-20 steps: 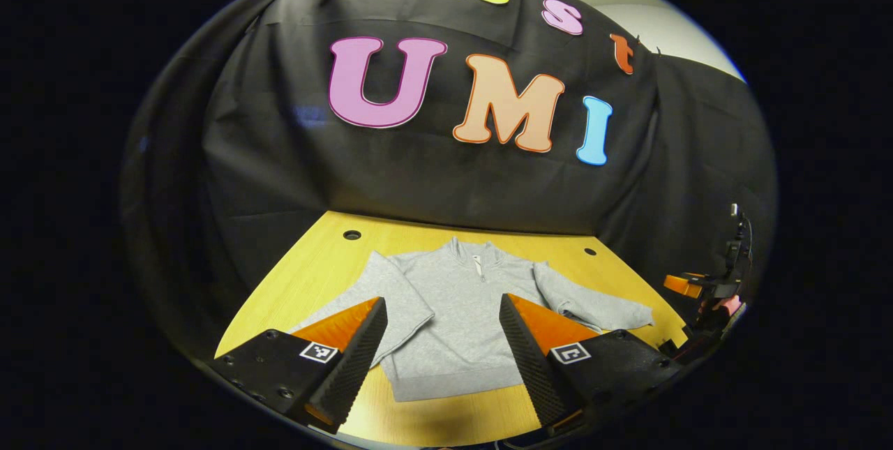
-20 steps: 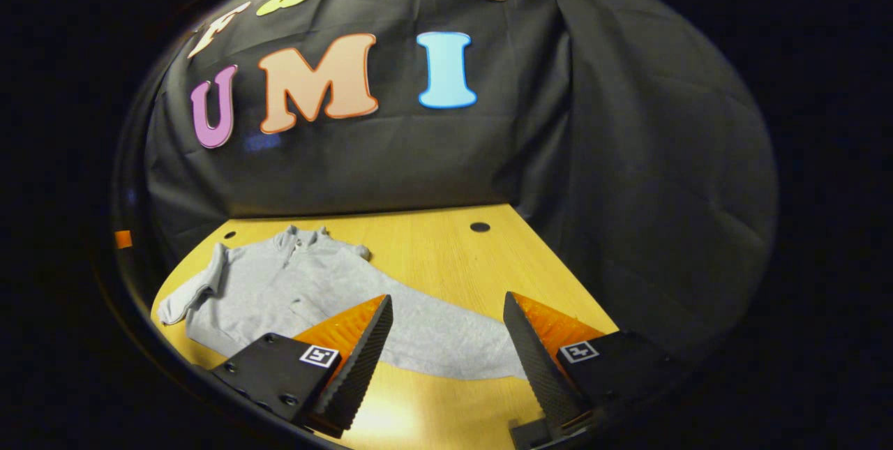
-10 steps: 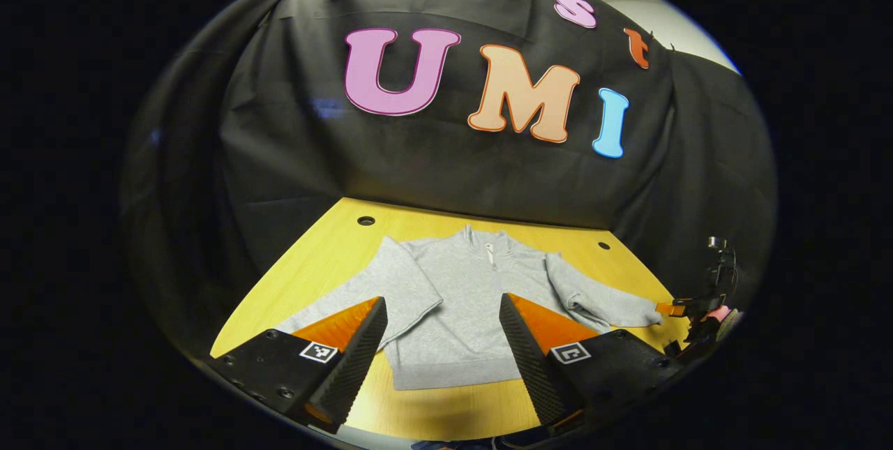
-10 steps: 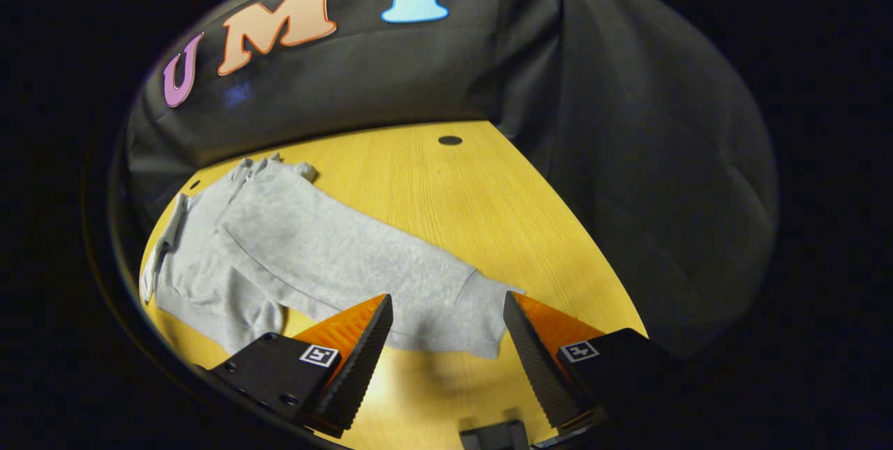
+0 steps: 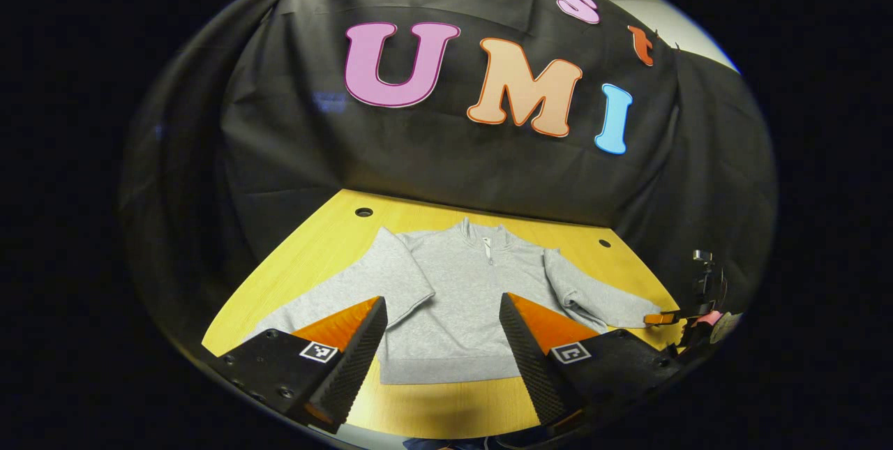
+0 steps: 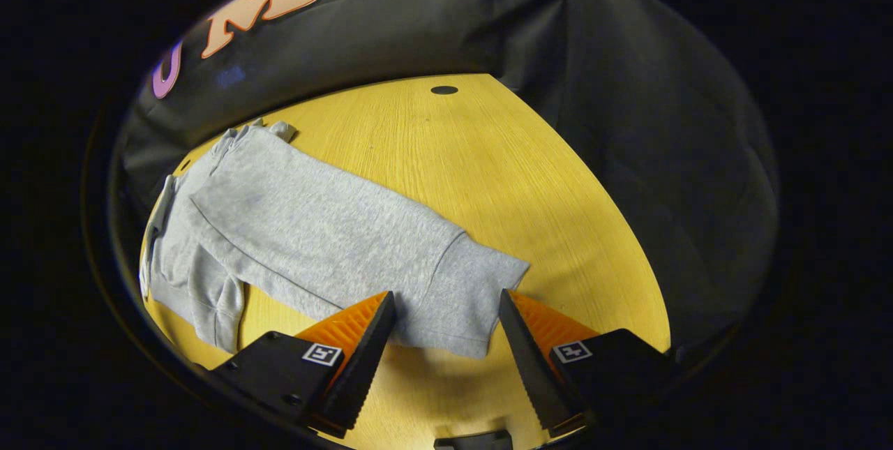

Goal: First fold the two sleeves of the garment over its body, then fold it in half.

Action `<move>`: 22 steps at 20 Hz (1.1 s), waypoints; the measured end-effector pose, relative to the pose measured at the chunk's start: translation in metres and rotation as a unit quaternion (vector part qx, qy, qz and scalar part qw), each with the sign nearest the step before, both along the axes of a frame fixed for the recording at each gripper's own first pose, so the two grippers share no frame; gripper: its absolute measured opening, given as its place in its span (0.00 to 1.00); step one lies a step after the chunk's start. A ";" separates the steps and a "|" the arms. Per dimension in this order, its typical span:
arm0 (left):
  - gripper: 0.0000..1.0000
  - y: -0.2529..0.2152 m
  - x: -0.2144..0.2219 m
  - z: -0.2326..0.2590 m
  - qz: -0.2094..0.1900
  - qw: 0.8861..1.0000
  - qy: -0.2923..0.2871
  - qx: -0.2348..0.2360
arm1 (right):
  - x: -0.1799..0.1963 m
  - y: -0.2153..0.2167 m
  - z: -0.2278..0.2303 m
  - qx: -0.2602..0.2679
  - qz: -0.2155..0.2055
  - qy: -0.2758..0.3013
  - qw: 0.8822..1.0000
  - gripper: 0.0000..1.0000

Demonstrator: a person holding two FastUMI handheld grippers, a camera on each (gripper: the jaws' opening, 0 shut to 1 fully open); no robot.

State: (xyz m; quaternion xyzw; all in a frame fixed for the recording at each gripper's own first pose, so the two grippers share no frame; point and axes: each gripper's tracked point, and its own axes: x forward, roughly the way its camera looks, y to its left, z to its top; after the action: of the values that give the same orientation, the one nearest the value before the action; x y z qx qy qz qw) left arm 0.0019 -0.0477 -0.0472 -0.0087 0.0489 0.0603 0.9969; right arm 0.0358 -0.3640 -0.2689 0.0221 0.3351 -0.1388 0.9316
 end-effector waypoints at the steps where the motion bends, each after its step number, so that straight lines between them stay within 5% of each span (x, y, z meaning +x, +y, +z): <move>1: 0.94 -0.002 -0.001 -0.001 0.000 1.000 0.001 -0.001 | 0.001 -0.002 0.001 0.001 0.000 -0.005 1.000 0.89; 2: 0.94 -0.002 -0.001 -0.004 0.001 1.000 0.001 -0.001 | 0.001 -0.002 0.001 0.003 -0.004 -0.007 1.000 0.86; 6: 0.94 -0.005 -0.002 -0.014 0.005 1.000 0.007 -0.008 | -0.002 -0.008 0.002 0.029 -0.023 0.001 0.999 0.43; 7: 0.94 -0.006 -0.002 -0.015 0.006 1.000 0.008 -0.011 | -0.002 -0.005 0.003 0.034 -0.023 0.004 0.999 0.22; 11: 0.94 -0.007 -0.004 -0.022 0.008 1.000 0.009 -0.018 | -0.002 0.004 0.005 0.038 -0.019 0.007 0.999 0.09; 22: 0.94 0.032 0.000 -0.017 -0.028 0.999 0.018 -0.020 | 0.017 0.084 0.083 0.093 -0.031 -0.090 0.991 0.08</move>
State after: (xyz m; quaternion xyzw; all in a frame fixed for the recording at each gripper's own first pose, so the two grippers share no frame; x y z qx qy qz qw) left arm 0.0023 -0.0153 -0.0647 -0.0265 0.0687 0.0312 0.9968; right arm 0.0525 -0.2802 -0.1862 0.1310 0.2609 -0.1332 0.9471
